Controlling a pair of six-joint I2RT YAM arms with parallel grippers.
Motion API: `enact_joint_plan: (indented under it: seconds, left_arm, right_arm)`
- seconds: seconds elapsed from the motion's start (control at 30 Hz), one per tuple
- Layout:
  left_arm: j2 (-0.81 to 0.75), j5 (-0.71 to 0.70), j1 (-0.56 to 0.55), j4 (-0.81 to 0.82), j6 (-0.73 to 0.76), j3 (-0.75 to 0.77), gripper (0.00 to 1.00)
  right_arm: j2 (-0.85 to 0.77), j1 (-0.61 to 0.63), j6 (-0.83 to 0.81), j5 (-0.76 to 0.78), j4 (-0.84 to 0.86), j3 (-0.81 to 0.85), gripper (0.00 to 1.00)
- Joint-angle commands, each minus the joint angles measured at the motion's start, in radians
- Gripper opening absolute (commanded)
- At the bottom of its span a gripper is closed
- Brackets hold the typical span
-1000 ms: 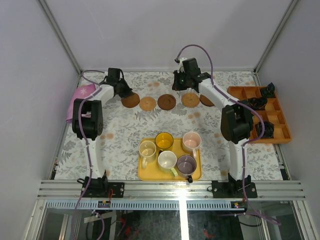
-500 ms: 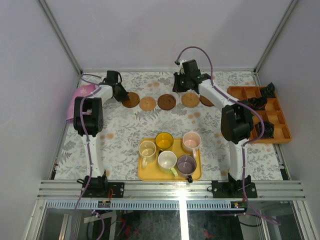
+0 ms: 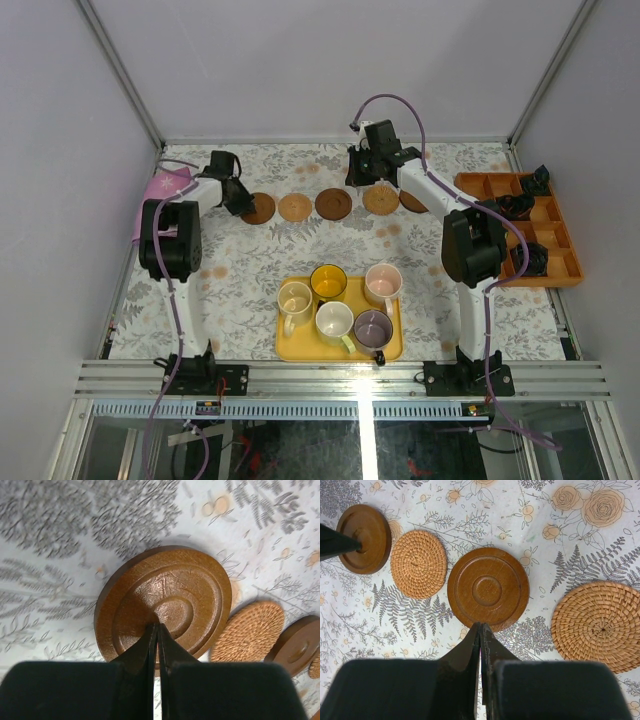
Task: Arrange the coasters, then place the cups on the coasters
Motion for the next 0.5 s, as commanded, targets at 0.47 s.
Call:
enact_joint_plan:
  seconds: [0.47]
  left_arm:
    - [-0.016,-0.025,0.001,0.049,-0.011,0.029,0.01]
  right_arm:
    - [-0.011,-0.009,-0.017,0.024,-0.017,0.036,0.0]
